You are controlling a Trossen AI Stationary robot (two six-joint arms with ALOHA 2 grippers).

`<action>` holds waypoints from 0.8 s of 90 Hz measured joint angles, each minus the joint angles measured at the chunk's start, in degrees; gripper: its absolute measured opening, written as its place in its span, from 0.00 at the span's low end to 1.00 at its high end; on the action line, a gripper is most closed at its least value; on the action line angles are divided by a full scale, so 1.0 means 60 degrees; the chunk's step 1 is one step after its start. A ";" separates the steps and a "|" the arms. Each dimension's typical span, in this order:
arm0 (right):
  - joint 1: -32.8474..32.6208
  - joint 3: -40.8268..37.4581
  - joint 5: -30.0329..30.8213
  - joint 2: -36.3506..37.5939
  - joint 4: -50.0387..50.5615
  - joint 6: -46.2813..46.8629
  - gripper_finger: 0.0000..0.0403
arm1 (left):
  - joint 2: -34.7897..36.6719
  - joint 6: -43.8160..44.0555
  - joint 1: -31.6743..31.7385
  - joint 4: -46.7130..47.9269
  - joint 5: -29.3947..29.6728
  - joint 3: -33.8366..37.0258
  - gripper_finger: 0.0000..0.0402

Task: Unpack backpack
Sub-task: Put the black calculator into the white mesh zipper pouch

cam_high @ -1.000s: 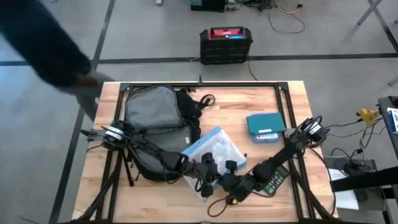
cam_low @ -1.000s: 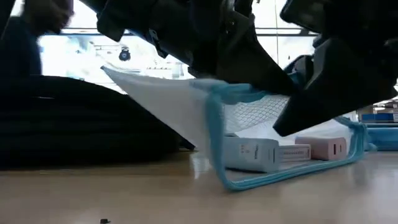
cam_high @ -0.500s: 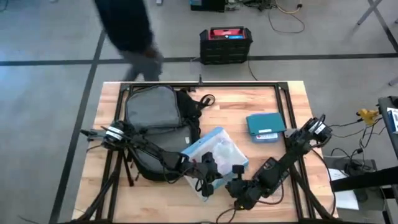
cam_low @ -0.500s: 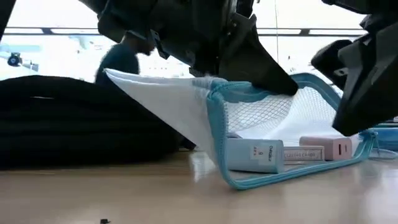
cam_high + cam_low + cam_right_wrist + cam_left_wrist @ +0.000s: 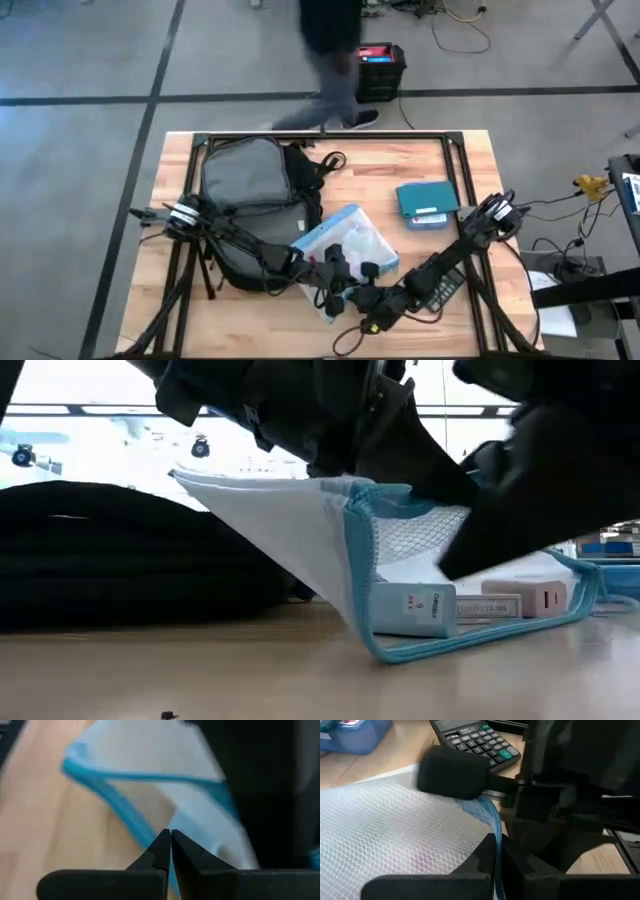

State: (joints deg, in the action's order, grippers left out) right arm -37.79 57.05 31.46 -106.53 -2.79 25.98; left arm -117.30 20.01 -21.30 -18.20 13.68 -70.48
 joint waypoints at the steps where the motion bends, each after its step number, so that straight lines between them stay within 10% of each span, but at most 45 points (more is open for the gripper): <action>1: 0.0008 -0.0002 0.0008 0.0019 0.0028 -0.0025 0.00 | 0.0000 0.0000 0.0002 0.0019 0.0002 -0.0002 0.00; 51: -0.1285 -0.0145 -0.1998 0.4578 1.2615 0.5855 0.00 | 0.0000 0.0004 0.0015 0.0592 -0.0031 0.0001 0.00; 72: -0.1285 -0.1636 -0.4006 0.7378 1.3008 0.7790 0.12 | -0.0004 0.0003 0.0022 0.0611 -0.0066 0.0000 0.00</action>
State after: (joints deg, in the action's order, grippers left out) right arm -45.50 47.23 7.42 -62.26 75.26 72.73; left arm -117.32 20.03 -21.16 -14.54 13.28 -70.48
